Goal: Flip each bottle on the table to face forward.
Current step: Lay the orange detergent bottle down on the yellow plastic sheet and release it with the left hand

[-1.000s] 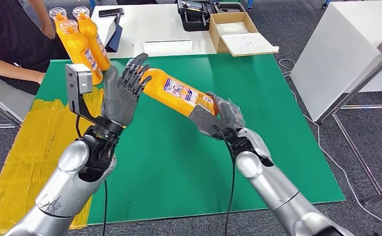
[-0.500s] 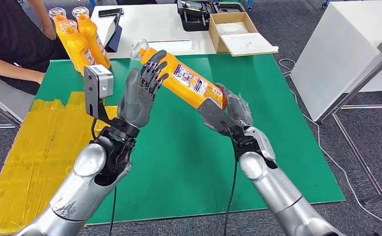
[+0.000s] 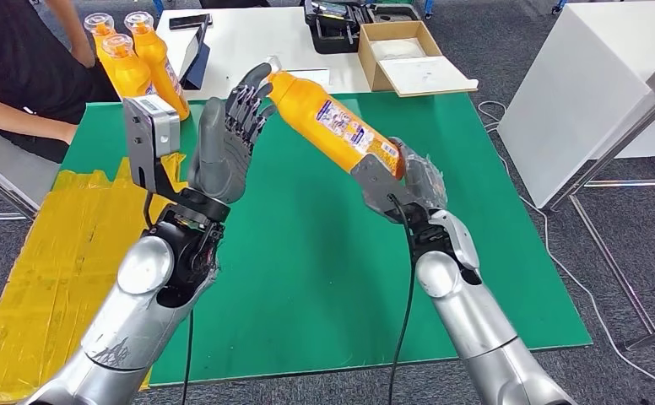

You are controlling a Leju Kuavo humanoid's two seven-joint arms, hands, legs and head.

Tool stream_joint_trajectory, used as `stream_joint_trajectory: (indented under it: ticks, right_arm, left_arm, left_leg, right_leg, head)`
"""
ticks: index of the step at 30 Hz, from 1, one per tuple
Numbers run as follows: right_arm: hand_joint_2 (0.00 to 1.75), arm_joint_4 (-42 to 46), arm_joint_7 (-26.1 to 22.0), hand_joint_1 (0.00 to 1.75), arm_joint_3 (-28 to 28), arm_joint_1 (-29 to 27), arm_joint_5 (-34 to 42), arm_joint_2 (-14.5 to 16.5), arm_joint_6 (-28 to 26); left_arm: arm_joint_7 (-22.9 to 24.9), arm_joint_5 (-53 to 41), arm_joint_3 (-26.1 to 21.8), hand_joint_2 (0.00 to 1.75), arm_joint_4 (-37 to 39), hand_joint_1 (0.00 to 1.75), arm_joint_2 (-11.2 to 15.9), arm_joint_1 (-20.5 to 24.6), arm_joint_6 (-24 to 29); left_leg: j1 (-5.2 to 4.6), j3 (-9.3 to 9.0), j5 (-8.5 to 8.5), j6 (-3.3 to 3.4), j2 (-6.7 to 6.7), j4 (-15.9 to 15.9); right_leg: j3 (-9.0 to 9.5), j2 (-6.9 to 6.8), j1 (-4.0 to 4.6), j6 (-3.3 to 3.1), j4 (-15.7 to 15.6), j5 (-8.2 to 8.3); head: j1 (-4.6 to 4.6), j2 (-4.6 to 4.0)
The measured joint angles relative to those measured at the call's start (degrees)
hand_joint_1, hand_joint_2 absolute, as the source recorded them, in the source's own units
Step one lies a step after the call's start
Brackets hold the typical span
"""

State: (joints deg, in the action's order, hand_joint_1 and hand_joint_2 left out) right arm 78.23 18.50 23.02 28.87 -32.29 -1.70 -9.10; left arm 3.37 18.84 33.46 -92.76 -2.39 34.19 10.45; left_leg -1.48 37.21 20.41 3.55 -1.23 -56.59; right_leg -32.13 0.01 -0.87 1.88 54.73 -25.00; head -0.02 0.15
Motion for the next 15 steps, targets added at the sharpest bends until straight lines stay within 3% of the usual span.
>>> stream_joint_trajectory:
  ticks: [15]
  right_arm:
    - [1.75, 2.79, -5.58, 1.75, -8.05, -1.91, 0.1, 2.02, -3.96]
  left_arm:
    - [0.47, -0.65, -1.57, 0.0, 1.51, 0.0, -0.93, 0.39, -0.05]
  left_leg:
    - [0.01, -0.01, 0.01, -0.01, 0.02, 0.0]
  right_leg:
    - [-0.04, 0.01, -0.01, 0.0, 0.0, 0.0]
  head:
    - [0.0, 0.0]
